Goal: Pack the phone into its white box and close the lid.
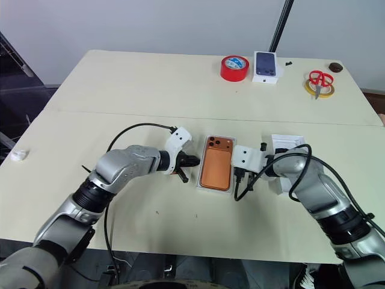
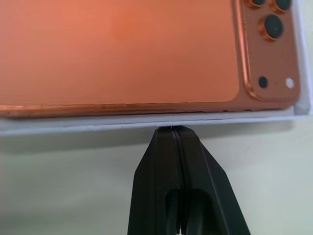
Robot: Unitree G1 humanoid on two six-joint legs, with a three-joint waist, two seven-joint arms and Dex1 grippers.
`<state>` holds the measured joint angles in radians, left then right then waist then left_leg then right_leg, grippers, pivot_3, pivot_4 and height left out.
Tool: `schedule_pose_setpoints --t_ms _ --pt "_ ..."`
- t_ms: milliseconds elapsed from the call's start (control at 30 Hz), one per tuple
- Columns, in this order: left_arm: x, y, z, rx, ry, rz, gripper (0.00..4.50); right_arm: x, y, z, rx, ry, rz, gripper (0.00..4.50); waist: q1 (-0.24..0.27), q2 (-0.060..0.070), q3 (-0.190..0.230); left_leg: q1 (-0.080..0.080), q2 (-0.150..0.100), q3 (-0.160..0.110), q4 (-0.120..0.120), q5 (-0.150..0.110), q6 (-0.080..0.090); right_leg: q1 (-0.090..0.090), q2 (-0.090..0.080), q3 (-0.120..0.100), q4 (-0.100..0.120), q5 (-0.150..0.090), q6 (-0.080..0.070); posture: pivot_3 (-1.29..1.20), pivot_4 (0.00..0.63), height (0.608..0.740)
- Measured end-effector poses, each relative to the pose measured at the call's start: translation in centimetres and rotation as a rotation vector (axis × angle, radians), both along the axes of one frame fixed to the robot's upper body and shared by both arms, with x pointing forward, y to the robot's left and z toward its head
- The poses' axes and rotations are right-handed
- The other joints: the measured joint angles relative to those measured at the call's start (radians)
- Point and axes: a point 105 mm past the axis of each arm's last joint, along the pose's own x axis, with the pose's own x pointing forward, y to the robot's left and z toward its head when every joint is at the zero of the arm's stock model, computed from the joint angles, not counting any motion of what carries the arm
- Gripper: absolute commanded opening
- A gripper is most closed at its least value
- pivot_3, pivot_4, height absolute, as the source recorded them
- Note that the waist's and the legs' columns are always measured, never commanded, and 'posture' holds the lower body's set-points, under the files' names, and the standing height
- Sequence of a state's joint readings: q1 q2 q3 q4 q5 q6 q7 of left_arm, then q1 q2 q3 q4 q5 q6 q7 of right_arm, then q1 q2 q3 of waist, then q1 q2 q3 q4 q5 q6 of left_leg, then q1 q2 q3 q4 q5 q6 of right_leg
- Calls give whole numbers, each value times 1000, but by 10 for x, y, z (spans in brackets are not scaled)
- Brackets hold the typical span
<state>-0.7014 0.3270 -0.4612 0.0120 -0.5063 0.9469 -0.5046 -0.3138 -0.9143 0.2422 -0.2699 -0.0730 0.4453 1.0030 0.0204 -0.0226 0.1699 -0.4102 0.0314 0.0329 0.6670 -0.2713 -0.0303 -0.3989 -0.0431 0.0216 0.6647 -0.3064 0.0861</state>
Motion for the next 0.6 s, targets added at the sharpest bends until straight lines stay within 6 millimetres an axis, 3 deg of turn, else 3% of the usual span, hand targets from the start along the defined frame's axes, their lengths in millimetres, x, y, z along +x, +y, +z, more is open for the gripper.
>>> schedule_pose_setpoints --t_ms 233,400,600 --pt "-16 -43 -6 -40 73 -140 56 -17 -43 -1 -62 40 -101 0 5 0 0 0 -1 0 2 -1 2 1 -1 0 0 -1 1 0 150 725" --pt "-27 -57 -8 -41 92 -210 56 -23 -58 -1 -79 44 -142 0 -1 0 0 1 -1 -1 1 -1 2 2 0 0 0 -1 1 0 150 725" --pt "-26 -60 -8 -50 99 -209 56 -25 -63 0 -67 43 -162 0 -10 1 0 1 -1 -1 1 -1 2 2 0 0 1 -1 1 0 150 725"
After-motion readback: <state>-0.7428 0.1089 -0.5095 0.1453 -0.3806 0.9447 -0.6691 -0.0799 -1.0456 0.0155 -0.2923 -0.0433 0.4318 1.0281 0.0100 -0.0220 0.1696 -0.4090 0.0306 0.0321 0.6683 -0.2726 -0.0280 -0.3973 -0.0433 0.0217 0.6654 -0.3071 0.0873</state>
